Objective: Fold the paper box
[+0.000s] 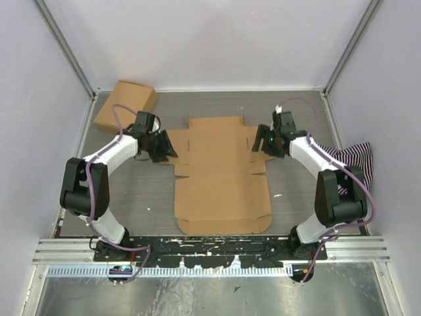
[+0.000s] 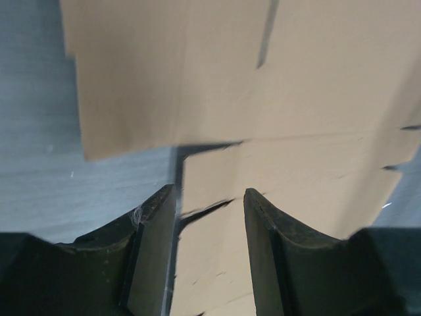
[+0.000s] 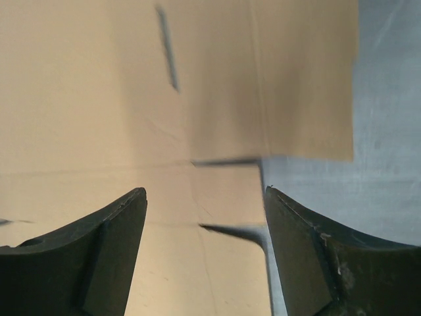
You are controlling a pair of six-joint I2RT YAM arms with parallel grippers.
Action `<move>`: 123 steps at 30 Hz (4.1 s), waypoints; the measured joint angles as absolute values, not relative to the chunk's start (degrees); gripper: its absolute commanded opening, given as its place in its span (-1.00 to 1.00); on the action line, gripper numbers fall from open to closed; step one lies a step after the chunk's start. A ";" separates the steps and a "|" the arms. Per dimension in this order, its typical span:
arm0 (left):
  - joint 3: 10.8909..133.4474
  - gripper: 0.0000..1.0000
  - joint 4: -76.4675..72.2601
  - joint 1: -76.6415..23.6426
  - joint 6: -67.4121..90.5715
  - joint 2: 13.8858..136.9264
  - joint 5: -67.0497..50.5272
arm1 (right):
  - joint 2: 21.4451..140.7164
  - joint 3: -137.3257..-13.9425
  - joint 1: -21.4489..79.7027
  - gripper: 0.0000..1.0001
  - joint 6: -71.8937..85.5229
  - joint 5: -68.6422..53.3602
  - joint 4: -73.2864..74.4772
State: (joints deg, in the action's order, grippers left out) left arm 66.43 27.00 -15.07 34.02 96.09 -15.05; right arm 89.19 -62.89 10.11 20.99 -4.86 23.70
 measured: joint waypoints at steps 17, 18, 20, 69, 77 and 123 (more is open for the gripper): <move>55.22 0.03 20.80 -16.16 35.64 94.39 -18.70 | 91.50 -50.68 10.00 0.46 21.82 -6.31 19.66; 55.22 0.03 20.53 -16.23 35.68 95.20 -18.98 | 91.92 -50.63 10.00 0.46 21.82 -6.46 19.44; 55.13 0.03 20.36 -16.43 35.81 96.60 -19.44 | 92.03 -50.61 10.00 0.45 21.80 -6.68 18.83; 67.61 -0.04 20.32 -26.96 37.34 108.77 -20.53 | 88.33 -51.55 14.76 0.54 24.62 -0.89 22.76; 67.92 -0.04 19.59 -26.94 37.32 109.34 -21.15 | 93.60 -52.99 14.76 0.52 25.36 0.67 22.74; 69.87 -0.05 21.74 -26.87 34.96 110.34 -21.08 | 93.91 -53.63 22.28 0.29 23.16 -10.70 15.27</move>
